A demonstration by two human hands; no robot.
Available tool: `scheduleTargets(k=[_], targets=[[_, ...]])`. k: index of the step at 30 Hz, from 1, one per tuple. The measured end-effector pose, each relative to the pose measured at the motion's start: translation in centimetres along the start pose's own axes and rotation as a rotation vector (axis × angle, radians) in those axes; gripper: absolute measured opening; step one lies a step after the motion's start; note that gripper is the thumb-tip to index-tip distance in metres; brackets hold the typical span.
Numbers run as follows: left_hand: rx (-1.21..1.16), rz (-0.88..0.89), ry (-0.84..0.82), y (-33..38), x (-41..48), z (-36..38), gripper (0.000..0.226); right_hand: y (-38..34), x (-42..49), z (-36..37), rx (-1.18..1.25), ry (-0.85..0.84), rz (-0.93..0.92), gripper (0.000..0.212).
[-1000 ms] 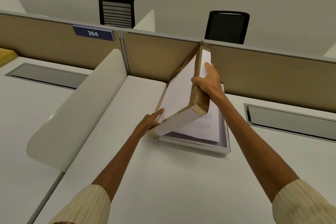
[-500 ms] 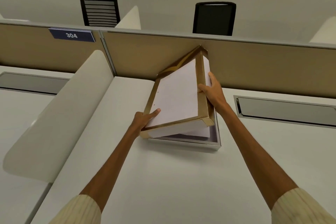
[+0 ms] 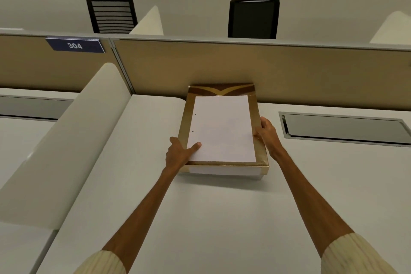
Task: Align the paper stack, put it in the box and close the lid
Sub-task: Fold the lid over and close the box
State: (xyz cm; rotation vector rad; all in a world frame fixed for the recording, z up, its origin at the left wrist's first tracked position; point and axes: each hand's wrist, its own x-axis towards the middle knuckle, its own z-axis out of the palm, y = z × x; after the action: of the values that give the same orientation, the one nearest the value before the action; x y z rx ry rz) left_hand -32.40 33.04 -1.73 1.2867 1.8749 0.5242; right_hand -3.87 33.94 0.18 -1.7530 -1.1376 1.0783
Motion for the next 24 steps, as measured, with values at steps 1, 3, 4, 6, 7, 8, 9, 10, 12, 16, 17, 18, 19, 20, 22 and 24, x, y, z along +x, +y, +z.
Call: scheduleTargets(k=[1, 3, 4, 6, 7, 8, 9, 10, 12, 16, 17, 18, 19, 20, 22, 24], targets=[[0.016, 0.02, 0.007, -0.1, -0.1, 0.3, 0.094, 0.4, 0.0, 0.1, 0.004, -0.002, 0.01, 0.039], [0.04, 0.043, 0.028, -0.1, -0.4, 0.6, 0.09, 1.0, -0.1, 0.4, 0.005, -0.002, 0.029, 0.042], [0.044, 0.046, 0.034, -0.2, -0.4, 0.8, 0.086, 1.3, -0.1, 0.6, 0.001, 0.003, 0.032, 0.045], [0.047, 0.049, 0.033, -0.4, -0.3, 0.9, 0.077, 1.7, -0.2, 1.2, -0.017, 0.013, 0.035, 0.051], [0.046, 0.051, 0.035, -0.6, -0.1, 1.0, 0.07, 1.7, -0.3, 1.5, -0.037, 0.015, 0.043, 0.055], [0.044, 0.052, 0.042, -0.7, -0.1, 1.0, 0.063, 1.8, -0.3, 1.8, -0.063, 0.016, 0.051, 0.059], [0.044, 0.056, 0.053, -0.9, 0.0, 1.1, 0.057, 1.9, -0.3, 2.0, -0.088, 0.018, 0.054, 0.063], [0.046, 0.063, 0.067, -1.0, 0.0, 1.2, 0.052, 2.1, -0.2, 2.2, -0.109, 0.019, 0.051, 0.064], [0.043, 0.089, 0.088, -1.2, 0.1, 1.5, 0.045, 2.5, 0.0, 2.4, -0.134, 0.019, 0.037, 0.065], [0.073, 0.094, 0.131, -1.5, 0.4, 2.0, 0.04, 3.0, 0.4, 2.6, -0.151, 0.026, 0.033, 0.065], [0.121, 0.088, 0.152, -1.6, 0.6, 2.1, 0.039, 3.1, 0.5, 2.7, -0.154, 0.03, 0.035, 0.065], [0.165, 0.086, 0.171, -1.6, 0.7, 2.1, 0.039, 3.1, 0.6, 2.7, -0.159, 0.034, 0.035, 0.065], [0.18, 0.09, 0.185, -1.6, 0.9, 2.1, 0.039, 3.2, 0.7, 2.8, -0.165, 0.04, 0.034, 0.065], [0.164, 0.101, 0.194, -1.7, 1.0, 2.1, 0.04, 3.3, 0.7, 2.8, -0.171, 0.044, 0.03, 0.065], [0.128, 0.12, 0.215, -1.7, 1.3, 2.1, 0.041, 3.4, 0.8, 2.9, -0.181, 0.05, 0.027, 0.064], [0.139, 0.124, 0.229, -1.7, 1.6, 1.9, 0.043, 3.6, 0.9, 3.0, -0.195, 0.048, 0.029, 0.065]])
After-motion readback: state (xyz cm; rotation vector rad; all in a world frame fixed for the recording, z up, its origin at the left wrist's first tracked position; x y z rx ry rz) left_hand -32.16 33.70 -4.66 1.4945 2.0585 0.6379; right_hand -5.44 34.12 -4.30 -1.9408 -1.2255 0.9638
